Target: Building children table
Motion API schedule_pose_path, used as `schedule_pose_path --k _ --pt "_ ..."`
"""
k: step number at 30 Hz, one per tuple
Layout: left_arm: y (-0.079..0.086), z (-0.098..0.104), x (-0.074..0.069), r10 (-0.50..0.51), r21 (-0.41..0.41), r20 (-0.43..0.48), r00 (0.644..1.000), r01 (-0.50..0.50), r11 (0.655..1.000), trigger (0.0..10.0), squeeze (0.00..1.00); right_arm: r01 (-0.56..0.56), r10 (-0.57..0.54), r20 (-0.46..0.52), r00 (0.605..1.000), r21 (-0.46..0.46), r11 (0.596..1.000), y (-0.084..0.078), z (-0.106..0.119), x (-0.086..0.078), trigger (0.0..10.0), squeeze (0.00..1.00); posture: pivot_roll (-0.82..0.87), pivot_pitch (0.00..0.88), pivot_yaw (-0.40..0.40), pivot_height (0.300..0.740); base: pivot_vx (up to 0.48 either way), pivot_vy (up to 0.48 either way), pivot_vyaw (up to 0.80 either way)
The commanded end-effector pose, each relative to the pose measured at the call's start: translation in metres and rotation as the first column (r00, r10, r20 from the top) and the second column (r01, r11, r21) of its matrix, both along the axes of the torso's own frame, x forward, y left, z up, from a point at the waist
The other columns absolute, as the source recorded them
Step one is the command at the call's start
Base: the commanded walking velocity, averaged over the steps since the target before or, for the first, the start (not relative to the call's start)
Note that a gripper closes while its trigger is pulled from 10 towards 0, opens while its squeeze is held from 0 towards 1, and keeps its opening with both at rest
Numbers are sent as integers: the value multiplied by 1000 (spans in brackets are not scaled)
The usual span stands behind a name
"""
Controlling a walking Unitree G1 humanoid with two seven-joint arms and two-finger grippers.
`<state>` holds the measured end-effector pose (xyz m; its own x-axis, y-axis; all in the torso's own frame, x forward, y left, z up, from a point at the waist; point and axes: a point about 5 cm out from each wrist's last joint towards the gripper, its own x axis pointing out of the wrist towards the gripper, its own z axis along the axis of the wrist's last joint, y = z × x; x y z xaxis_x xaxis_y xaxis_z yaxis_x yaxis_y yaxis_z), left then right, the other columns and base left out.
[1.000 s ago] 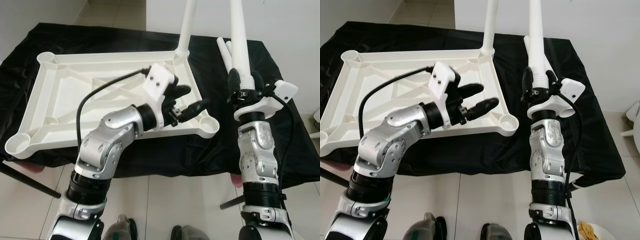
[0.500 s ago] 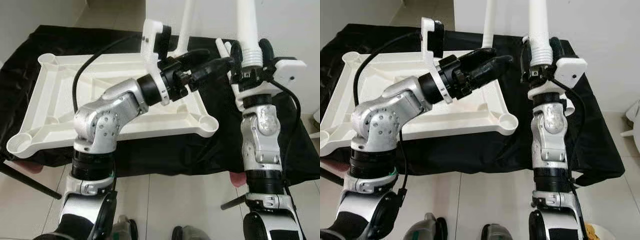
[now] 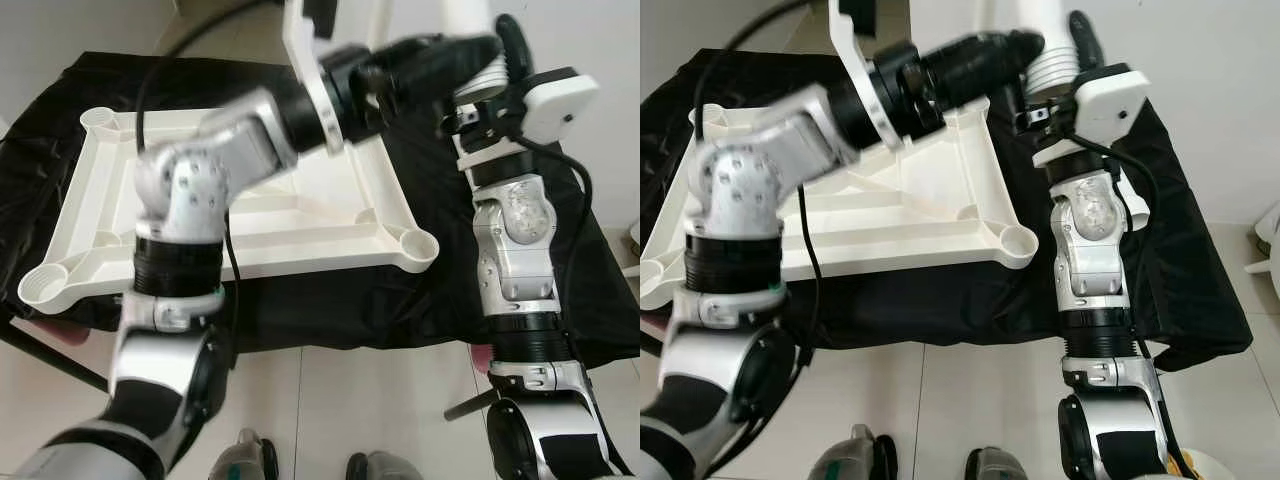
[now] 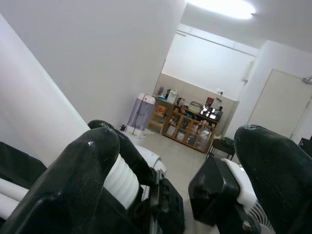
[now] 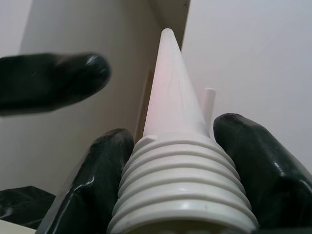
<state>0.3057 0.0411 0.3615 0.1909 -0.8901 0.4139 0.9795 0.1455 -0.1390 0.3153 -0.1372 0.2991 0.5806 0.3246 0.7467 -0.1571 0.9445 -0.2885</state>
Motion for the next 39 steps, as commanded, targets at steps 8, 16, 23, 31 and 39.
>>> schedule_pose_path --k 8,16,23,31,39 --pt "0 -1 21 -3 66 28 1000 1 998 10000 0 -37 38 24 999 -68 997 5 -5 -6 10000 0 -25 63 53 740 0 0 0" --pt "13 -5 37 95 92 -15 995 -93 991 10000 0 -56 57 1 998 -100 993 6 -15 -14 10000 0 -26 72 61 740 0 0 0" --pt "16 -5 46 108 99 -42 993 -103 990 10000 0 -96 94 -22 995 -135 986 14 -26 -22 10000 0 -24 79 67 740 0 0 0" --pt "19 11 55 44 -35 -168 985 -51 998 10000 0 -139 131 -56 990 -180 974 24 -42 -31 10000 0 -28 80 71 740 0 0 0" --pt "35 14 79 153 -87 -299 942 -187 979 10000 0 -164 144 -103 984 -220 962 30 -62 -38 10000 0 -32 81 78 740 0 0 0"
